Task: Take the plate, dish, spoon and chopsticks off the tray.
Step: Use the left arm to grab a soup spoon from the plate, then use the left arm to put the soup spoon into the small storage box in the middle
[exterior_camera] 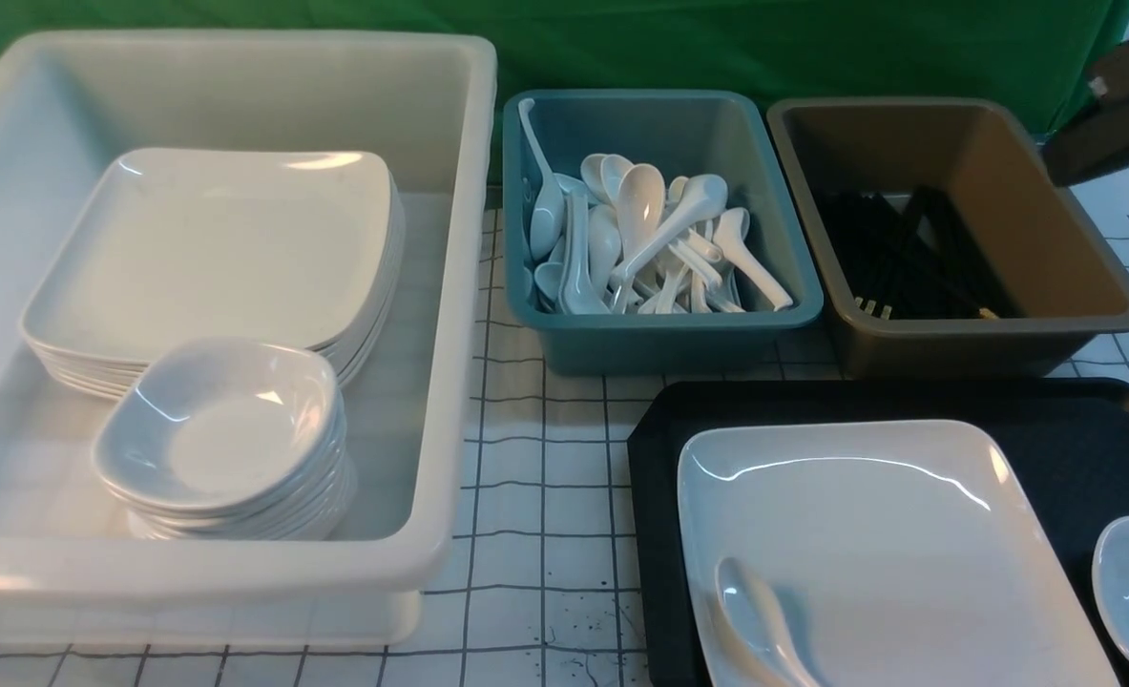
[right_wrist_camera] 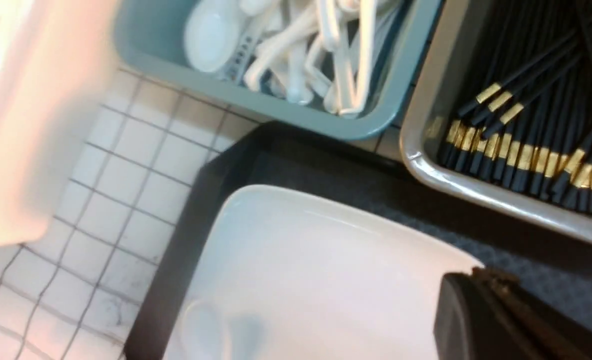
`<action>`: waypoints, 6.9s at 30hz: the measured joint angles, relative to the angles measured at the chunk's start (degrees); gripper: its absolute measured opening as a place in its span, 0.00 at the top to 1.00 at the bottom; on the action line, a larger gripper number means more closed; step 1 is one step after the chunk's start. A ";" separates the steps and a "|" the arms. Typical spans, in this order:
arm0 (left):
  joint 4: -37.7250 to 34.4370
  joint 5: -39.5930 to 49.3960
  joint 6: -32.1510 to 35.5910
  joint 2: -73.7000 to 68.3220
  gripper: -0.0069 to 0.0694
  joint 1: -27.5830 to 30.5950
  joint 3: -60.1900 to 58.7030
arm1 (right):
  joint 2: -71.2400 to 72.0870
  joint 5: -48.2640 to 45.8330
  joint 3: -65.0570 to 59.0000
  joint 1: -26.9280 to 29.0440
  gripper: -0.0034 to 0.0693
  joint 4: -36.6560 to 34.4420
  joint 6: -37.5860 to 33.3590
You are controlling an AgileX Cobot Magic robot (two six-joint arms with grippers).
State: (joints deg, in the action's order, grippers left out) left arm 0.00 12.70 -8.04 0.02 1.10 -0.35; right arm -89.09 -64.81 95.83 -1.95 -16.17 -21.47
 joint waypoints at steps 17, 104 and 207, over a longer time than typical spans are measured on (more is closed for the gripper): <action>5.62 0.00 0.00 0.00 0.90 0.00 0.00 | 51.86 2.25 -39.31 -0.09 0.91 1.63 -0.30; -33.61 47.75 25.83 -107.95 0.54 -55.42 80.32 | 77.91 41.09 -77.38 -0.09 0.77 1.77 -0.59; -59.95 5.42 28.68 -124.08 0.60 -21.25 102.91 | 78.33 41.41 -77.40 -0.09 0.64 1.62 0.17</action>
State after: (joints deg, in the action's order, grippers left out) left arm -59.95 18.12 20.64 -124.07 -20.16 102.56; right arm -10.75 -23.40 18.43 -2.04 -14.56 -21.30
